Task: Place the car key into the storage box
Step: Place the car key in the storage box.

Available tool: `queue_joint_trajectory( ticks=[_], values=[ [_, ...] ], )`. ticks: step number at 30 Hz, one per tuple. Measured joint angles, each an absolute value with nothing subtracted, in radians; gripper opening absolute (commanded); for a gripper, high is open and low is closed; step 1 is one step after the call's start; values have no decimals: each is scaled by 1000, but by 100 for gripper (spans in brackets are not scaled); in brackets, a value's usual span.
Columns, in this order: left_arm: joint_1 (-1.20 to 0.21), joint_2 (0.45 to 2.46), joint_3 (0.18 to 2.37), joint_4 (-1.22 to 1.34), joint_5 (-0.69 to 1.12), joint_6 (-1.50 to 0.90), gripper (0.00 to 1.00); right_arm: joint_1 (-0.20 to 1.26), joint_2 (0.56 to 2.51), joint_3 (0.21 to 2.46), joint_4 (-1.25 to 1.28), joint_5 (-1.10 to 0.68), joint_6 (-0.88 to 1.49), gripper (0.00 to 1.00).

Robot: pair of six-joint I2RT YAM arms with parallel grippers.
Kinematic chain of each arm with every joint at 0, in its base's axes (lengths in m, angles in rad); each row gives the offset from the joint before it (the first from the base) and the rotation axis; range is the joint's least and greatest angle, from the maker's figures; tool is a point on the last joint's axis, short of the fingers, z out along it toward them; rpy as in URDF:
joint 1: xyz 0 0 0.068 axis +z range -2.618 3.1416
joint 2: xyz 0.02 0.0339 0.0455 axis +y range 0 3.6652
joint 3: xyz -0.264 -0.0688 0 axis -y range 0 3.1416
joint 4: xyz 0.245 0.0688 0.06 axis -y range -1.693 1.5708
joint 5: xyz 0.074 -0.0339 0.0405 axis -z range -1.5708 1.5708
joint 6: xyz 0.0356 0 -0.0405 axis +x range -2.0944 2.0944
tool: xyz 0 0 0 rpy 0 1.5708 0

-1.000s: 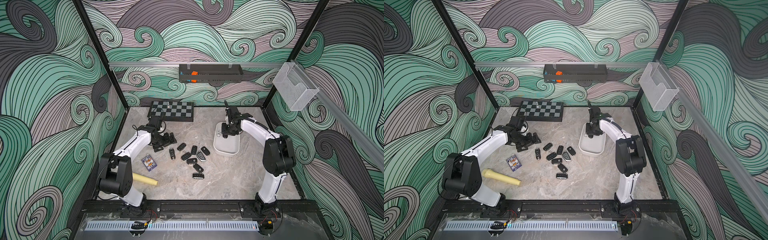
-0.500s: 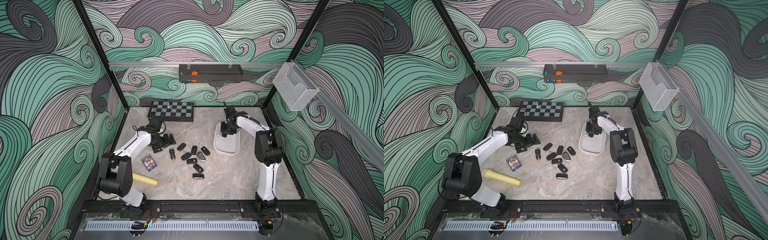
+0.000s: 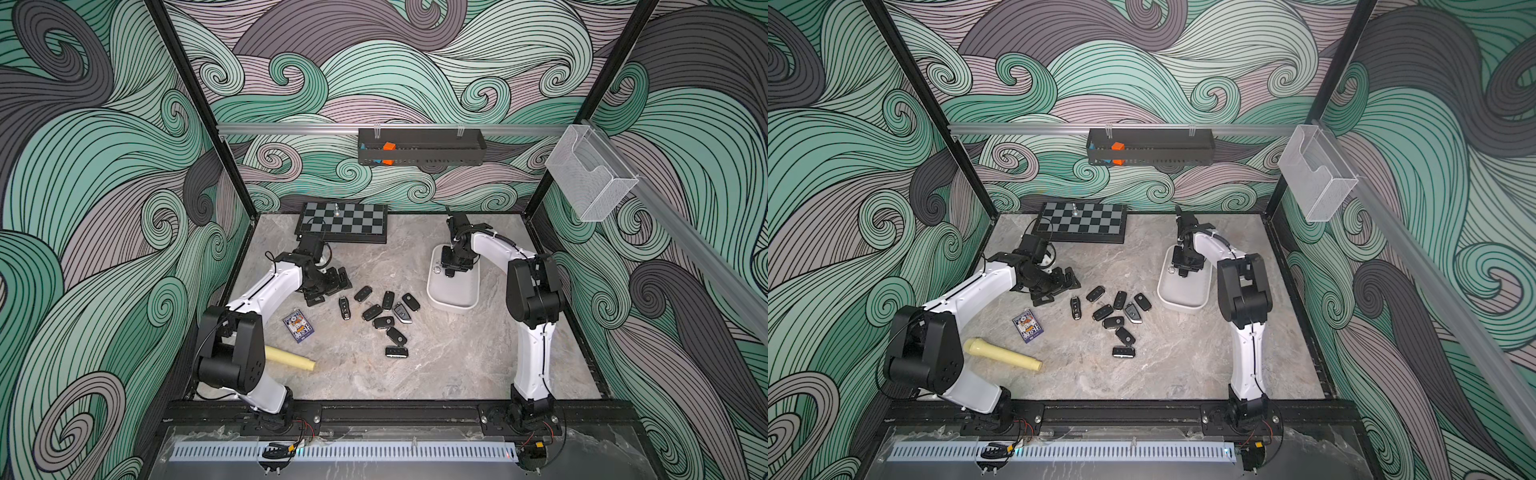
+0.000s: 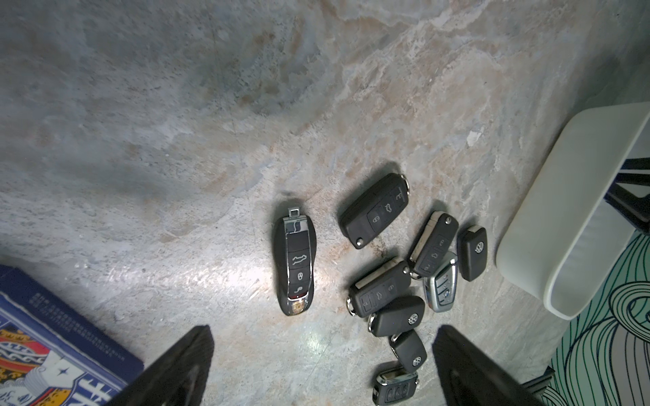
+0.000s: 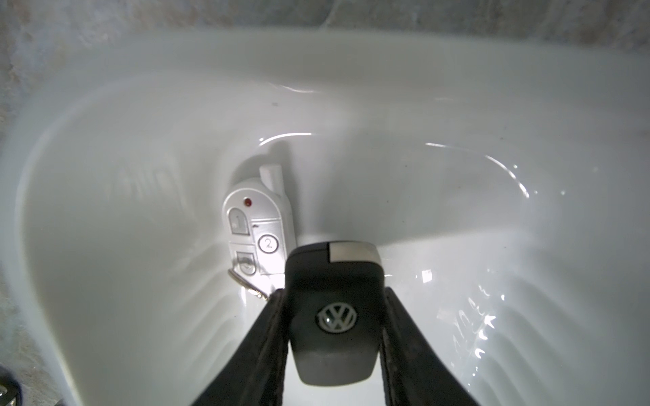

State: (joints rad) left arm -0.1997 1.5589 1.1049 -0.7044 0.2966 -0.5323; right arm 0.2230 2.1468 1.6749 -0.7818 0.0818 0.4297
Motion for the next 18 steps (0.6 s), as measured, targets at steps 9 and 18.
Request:
queue_joint_trajectory(
  ticks=[9, 18],
  values=[
    [-200, 1510, 1074, -703, 300, -533, 99, 224, 2076, 1660, -786, 75, 438, 61],
    [-200, 1448, 1009, -702, 315, -532, 99, 272, 1797, 1510, -771, 57, 438, 61]
  ],
)
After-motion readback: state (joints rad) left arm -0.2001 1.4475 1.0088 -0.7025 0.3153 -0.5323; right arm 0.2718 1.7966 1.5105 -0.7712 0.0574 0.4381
